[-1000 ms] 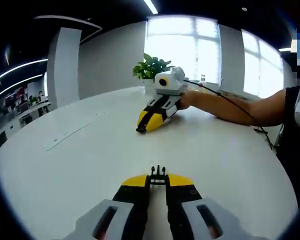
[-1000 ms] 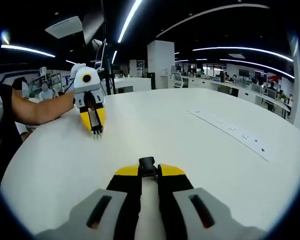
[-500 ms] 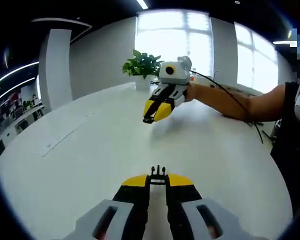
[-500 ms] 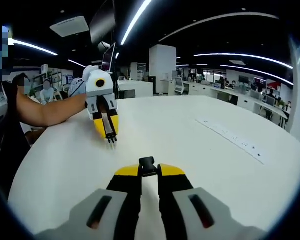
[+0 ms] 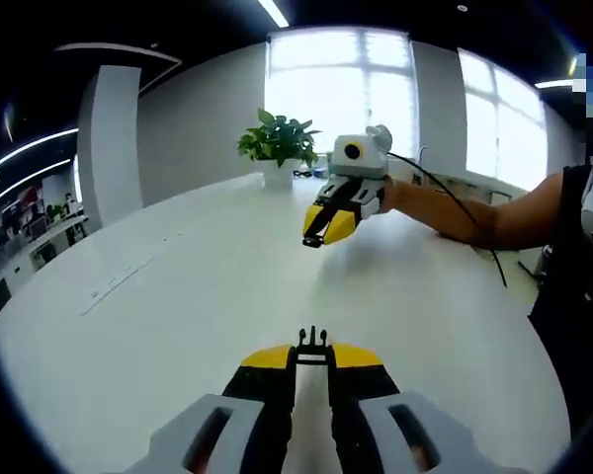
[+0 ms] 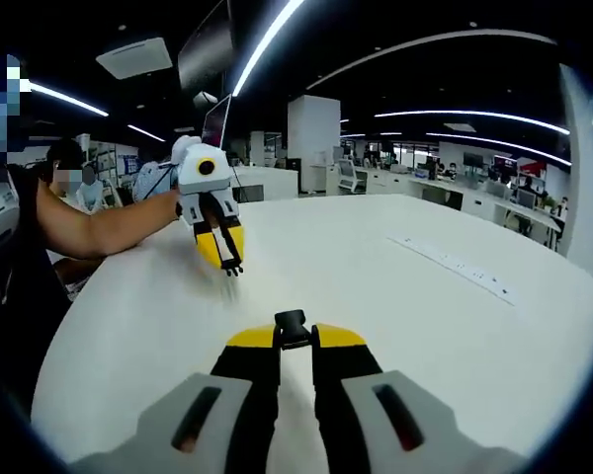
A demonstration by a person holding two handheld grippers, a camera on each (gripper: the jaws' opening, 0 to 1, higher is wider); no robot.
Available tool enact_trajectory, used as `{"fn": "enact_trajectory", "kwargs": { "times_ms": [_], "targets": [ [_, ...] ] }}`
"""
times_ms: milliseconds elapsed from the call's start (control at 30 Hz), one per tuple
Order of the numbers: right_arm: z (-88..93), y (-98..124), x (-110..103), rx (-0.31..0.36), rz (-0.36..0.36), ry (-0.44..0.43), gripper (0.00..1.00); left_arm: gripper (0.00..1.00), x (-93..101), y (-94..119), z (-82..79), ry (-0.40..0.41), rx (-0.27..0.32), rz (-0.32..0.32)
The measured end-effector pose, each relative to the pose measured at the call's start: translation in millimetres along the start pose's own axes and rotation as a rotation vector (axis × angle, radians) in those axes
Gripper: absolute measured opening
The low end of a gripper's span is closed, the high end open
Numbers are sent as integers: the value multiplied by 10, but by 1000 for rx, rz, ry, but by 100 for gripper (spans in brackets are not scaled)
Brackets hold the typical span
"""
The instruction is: Snap the two parts of the plastic buckle together until the buckle closes and remains connected.
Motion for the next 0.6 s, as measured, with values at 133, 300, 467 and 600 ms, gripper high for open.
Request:
{"fn": "enact_trajectory", "kwargs": {
  "times_ms": [133, 300, 467, 600],
  "targets": [
    [-2, -10, -87, -6, -12, 15, 11, 11, 52, 9, 6, 11, 10, -10],
    [-13, -17, -165, -2, -23, 29, 11, 11, 141, -9, 35, 5, 16, 7],
    [69, -22, -260, 4, -28, 21, 11, 11, 164, -8, 75, 2, 9, 35],
    [66, -40, -251, -3, -30, 17, 11, 11, 266, -11, 109, -14, 7, 67]
  ]
}}
Point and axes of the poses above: the point that each gripper's makers call its tool centre point, and the gripper's own axes: y roughly backward along the fingers, x roughly to its right, z roughly out of its underside, the point moved 5 cm from there along y, roughly backward along the fingers, and after that the axes turned 13 degrees about -x, right-handed, at the moved point
